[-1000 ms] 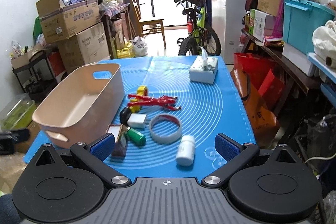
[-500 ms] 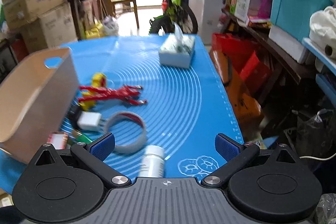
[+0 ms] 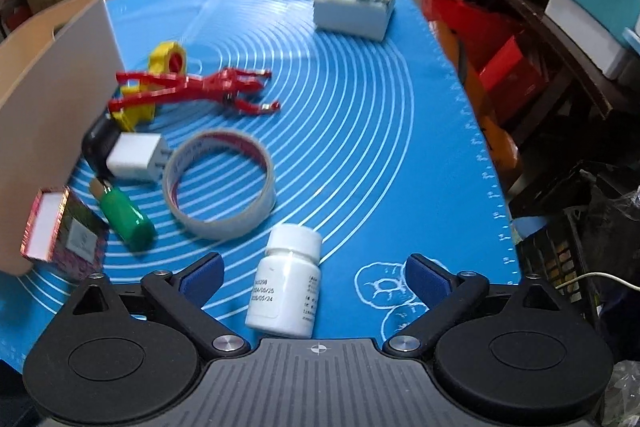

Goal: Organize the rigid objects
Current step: 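Grip the beige basket rim with the left tool while the right tool grasps the white pill bottle, then carry the white pill bottle into the basket and release it with the right tool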

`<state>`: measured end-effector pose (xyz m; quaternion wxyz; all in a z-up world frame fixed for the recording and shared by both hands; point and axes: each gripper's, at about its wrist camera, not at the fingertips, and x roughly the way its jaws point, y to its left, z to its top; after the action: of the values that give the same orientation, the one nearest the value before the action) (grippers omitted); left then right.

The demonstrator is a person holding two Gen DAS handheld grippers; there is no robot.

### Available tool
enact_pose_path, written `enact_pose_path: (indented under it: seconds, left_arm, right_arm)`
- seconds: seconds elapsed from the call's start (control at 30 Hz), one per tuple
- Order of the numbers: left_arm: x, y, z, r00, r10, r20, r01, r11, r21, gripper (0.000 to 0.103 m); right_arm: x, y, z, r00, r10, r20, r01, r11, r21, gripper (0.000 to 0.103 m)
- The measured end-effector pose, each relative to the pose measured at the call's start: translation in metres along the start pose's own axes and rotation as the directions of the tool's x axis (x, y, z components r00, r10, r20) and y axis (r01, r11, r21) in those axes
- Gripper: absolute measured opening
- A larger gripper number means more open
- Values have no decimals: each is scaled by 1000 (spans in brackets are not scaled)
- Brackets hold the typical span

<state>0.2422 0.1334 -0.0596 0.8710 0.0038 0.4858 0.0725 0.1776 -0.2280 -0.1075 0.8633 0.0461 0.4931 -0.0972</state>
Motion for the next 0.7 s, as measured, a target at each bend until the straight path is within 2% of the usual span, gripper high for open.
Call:
enact_pose_path:
  seconds: [0.1,0.2,0.33,0.43,0.57,0.7]
  left_arm:
    - [9,3,-1,999,-14,-47,14,1000,-2,46]
    - [7,2,2,999,-20,-46,21,1000,9,34]
    - [4,1,6,999,-16,-38,17,1000,20,27]
    - [10,6,8,999,-10,-44,11,1000,6,17]
    - [11,11,9,998,-30,-48,28,999,-30,16]
    - [10,11,9,999,-32,-44,31,999,-25,15]
  right_arm:
    - [6,2,1,1000,3,-21,-2,1000,8,90]
    - [10,6,2,999,-1,-36,1,1000,13,84]
    - [14,13,0,999,-18,-47,18,1000,-8,71]
    - [18,13,-1,998,-15,-68,16,1000,1,59]
    - [16,13,-1,998,4,-66,-2,1000,22,44]
    - [6,14,1,1000,-12,-29,13,999,33,44]
